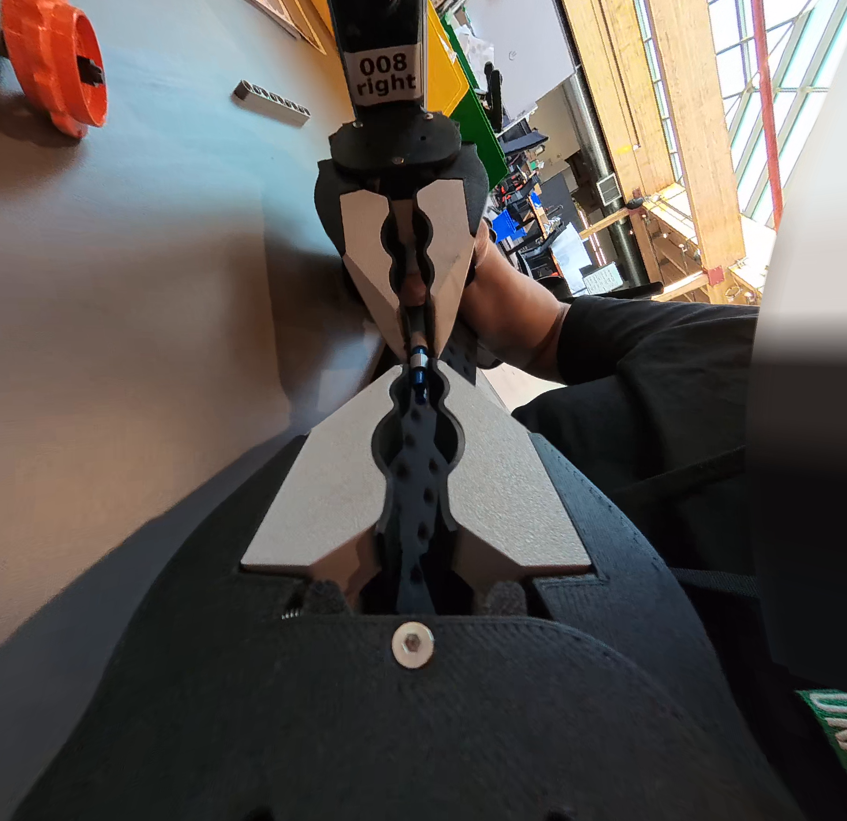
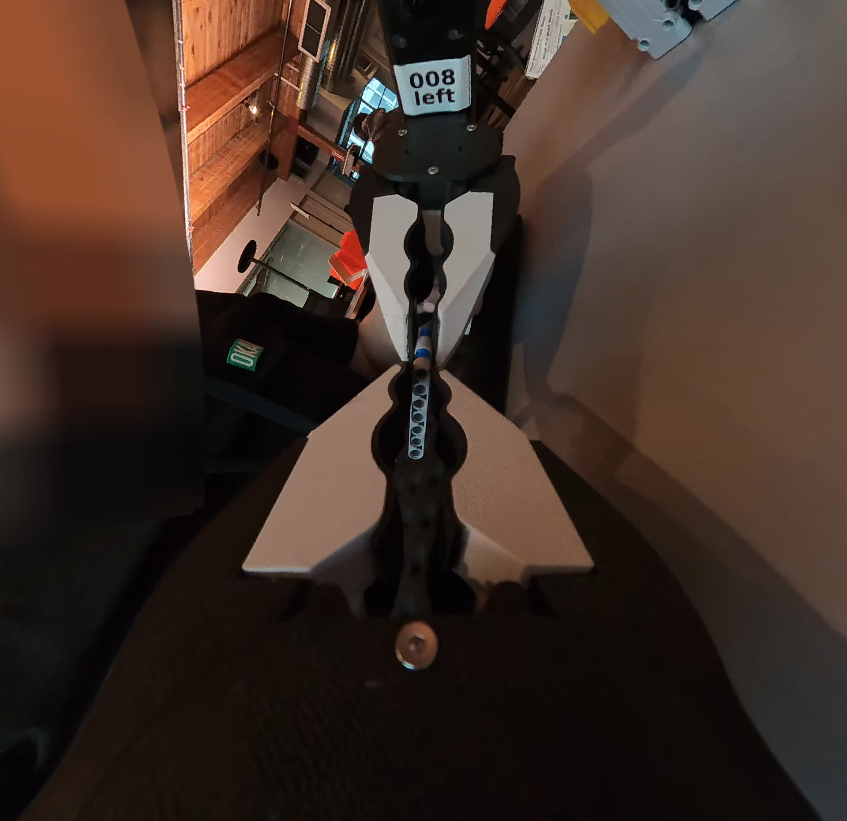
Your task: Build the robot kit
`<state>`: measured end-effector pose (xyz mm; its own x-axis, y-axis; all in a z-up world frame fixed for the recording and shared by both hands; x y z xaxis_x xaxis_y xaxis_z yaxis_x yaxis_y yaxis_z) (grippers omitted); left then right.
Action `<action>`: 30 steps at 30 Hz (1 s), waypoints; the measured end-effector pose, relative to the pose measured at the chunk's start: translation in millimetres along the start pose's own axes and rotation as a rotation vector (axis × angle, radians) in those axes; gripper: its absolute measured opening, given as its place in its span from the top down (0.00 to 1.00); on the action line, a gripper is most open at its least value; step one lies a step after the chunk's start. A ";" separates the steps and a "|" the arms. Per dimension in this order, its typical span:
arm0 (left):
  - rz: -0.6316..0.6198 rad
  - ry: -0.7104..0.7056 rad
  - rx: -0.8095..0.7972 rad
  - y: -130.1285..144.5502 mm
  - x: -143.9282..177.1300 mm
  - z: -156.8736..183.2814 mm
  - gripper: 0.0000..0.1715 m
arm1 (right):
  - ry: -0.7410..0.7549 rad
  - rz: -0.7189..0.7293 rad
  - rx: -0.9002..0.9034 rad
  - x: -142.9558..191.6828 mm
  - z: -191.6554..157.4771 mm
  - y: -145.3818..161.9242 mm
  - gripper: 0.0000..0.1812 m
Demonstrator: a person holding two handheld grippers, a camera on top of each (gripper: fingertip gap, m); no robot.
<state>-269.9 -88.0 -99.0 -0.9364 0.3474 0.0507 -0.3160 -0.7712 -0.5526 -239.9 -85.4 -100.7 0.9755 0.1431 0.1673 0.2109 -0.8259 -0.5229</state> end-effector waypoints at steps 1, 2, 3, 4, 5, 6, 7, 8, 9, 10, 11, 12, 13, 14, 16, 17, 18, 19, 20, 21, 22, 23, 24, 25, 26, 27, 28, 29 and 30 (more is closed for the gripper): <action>0.012 0.001 -0.004 -1.1 0.5 0.5 0.97 | 0.000 0.011 0.000 0.1 -0.4 -1.2 0.98; 0.019 0.006 -0.006 -1.8 1.0 1.2 0.97 | -0.007 0.017 -0.002 0.1 -1.3 -1.7 0.98; 0.021 0.004 -0.004 -1.9 1.3 0.9 0.97 | -0.004 0.017 -0.002 -0.3 -1.0 -1.6 0.97; 0.023 0.002 -0.004 -2.0 1.5 0.5 0.97 | 0.002 0.016 0.001 -0.4 -0.5 -1.5 0.97; 0.033 -0.002 -0.004 -3.2 2.1 0.1 0.97 | 0.009 0.027 0.008 -0.2 -0.2 -2.5 0.98; 0.048 -0.007 -0.004 -4.7 3.0 -0.5 0.97 | 0.021 0.044 0.015 -0.3 0.5 -4.2 0.98; 0.063 -0.012 -0.008 -6.3 4.1 -0.7 0.97 | 0.028 0.060 0.017 -0.4 0.8 -5.7 0.98; 0.083 -0.015 -0.013 -8.4 5.3 -0.6 0.97 | 0.033 0.082 0.018 -0.2 0.8 -7.9 0.98; 0.103 -0.019 -0.018 -10.3 6.7 -0.6 0.97 | 0.037 0.101 0.019 -0.3 0.8 -10.1 0.97; 0.125 -0.025 -0.024 -12.6 8.1 -0.7 0.97 | 0.041 0.123 0.017 -0.2 1.1 -12.7 0.98; 0.146 -0.029 -0.028 -14.7 9.7 -0.7 0.97 | 0.042 0.143 0.013 -0.3 1.2 -15.4 0.98; 0.166 -0.030 -0.030 -16.7 11.3 -0.7 0.97 | 0.045 0.163 0.009 -0.5 1.4 -18.0 0.98; 0.186 -0.029 -0.031 -18.8 13.0 -0.5 0.97 | 0.046 0.183 0.006 -0.7 1.4 -20.7 0.98; 0.206 -0.028 -0.032 -20.9 14.8 -0.5 0.97 | 0.050 0.204 0.005 -1.0 1.3 -23.5 0.97; 0.241 -0.035 -0.040 -24.4 17.5 -0.5 0.97 | 0.059 0.235 0.003 -1.3 1.6 -28.0 0.97; 0.254 -0.040 -0.044 -25.6 18.6 -0.8 0.97 | 0.063 0.246 0.001 -1.4 1.9 -29.7 0.98; 0.267 -0.046 -0.046 -26.9 19.6 -1.2 0.96 | 0.069 0.258 -0.003 -1.6 2.4 -31.3 0.97; 0.281 -0.057 -0.051 -28.5 20.7 -1.9 0.96 | 0.075 0.274 -0.011 -1.4 3.4 -33.3 0.98; 0.295 -0.068 -0.058 -30.2 21.8 -2.4 0.96 | 0.081 0.288 -0.017 -1.3 4.2 -35.2 0.98; 0.310 -0.076 -0.062 -31.9 22.8 -2.8 0.96 | 0.086 0.301 -0.024 -1.1 4.7 -37.3 0.98; 0.330 -0.085 -0.065 -34.1 24.1 -3.3 0.96 | 0.088 0.318 -0.038 -0.9 5.3 -39.7 0.98; 0.350 -0.092 -0.069 -36.1 25.3 -3.5 0.96 | 0.087 0.339 -0.057 -0.6 6.0 -42.0 0.98; 0.365 -0.094 -0.074 -37.6 25.9 -3.2 0.97 | 0.077 0.350 -0.075 -0.5 5.7 -43.5 0.97; 0.376 -0.093 -0.077 -38.8 26.3 -2.6 0.97 | 0.069 0.365 -0.088 -0.1 5.3 -45.0 0.98; 0.384 -0.082 -0.073 -39.6 26.9 -2.0 0.96 | 0.060 0.373 -0.096 -0.3 4.7 -45.5 0.98; 0.392 -0.066 -0.062 -40.2 27.4 -1.3 0.96 | 0.054 0.377 -0.099 -0.5 3.8 -46.1 0.98; 0.402 -0.055 -0.058 -41.1 27.9 -0.8 0.96 | 0.055 0.387 -0.093 -0.3 3.0 -47.1 0.97; 0.415 -0.043 -0.058 -42.4 28.3 0.3 0.96 | 0.050 0.399 -0.088 0.3 1.7 -48.4 0.97; 0.429 -0.030 -0.059 -43.8 28.5 1.5 0.97 | 0.040 0.412 -0.088 0.9 0.2 -49.7 0.97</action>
<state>-282.9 -45.2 -72.1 -0.9852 -0.0146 -0.1707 0.1116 -0.8105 -0.5751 -249.5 -44.1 -74.8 0.9734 -0.2288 -0.0082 -0.2046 -0.8531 -0.4800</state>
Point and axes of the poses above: each gripper's, where its closed fingertips meet, x back along the fingers, y out of its underside, z = x × y across the jaws, the point moved 2 cm from there along x, back along the fingers, and after that the axes turned 9 degrees about y, right-handed, at the moved point
